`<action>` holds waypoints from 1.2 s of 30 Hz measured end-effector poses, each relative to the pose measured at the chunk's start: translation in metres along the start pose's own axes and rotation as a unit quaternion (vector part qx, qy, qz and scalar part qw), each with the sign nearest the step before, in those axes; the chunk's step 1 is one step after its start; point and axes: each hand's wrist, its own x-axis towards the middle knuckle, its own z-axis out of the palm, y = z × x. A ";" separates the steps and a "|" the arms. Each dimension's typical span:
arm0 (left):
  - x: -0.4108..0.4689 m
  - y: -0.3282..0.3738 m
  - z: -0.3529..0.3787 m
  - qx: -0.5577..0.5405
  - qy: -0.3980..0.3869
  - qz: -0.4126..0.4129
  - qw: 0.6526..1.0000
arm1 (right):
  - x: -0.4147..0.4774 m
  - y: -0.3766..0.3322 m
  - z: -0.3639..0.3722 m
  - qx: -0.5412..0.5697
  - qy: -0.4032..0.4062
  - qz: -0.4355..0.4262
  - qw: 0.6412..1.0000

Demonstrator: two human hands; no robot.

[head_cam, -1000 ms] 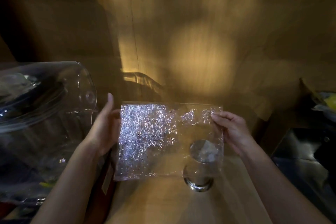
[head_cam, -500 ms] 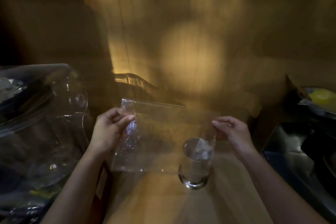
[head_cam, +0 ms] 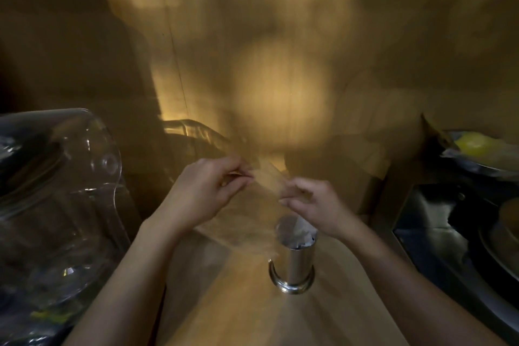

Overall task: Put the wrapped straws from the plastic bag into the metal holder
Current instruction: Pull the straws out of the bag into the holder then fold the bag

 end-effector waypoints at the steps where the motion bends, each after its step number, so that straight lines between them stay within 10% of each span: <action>1: -0.001 -0.005 -0.003 -0.027 0.000 -0.011 1.000 | 0.000 0.001 0.000 0.042 0.015 0.025 0.999; 4: -0.007 -0.025 -0.019 -0.191 0.067 -0.075 0.976 | -0.002 0.007 -0.010 0.162 0.042 0.068 0.984; 7: -0.016 -0.048 -0.016 -0.431 0.156 -0.137 0.878 | -0.007 0.011 -0.021 0.242 0.076 0.073 0.965; 12: -0.031 -0.040 0.029 -0.609 0.051 -0.264 0.746 | -0.009 0.016 -0.021 0.342 0.114 0.103 0.927; 17: -0.034 -0.032 0.054 -0.450 0.039 -0.293 0.843 | -0.008 0.028 -0.017 0.348 0.128 0.128 0.920; 36: -0.031 -0.038 0.060 -0.422 0.059 -0.315 0.848 | -0.022 0.050 -0.022 0.319 0.041 0.208 0.924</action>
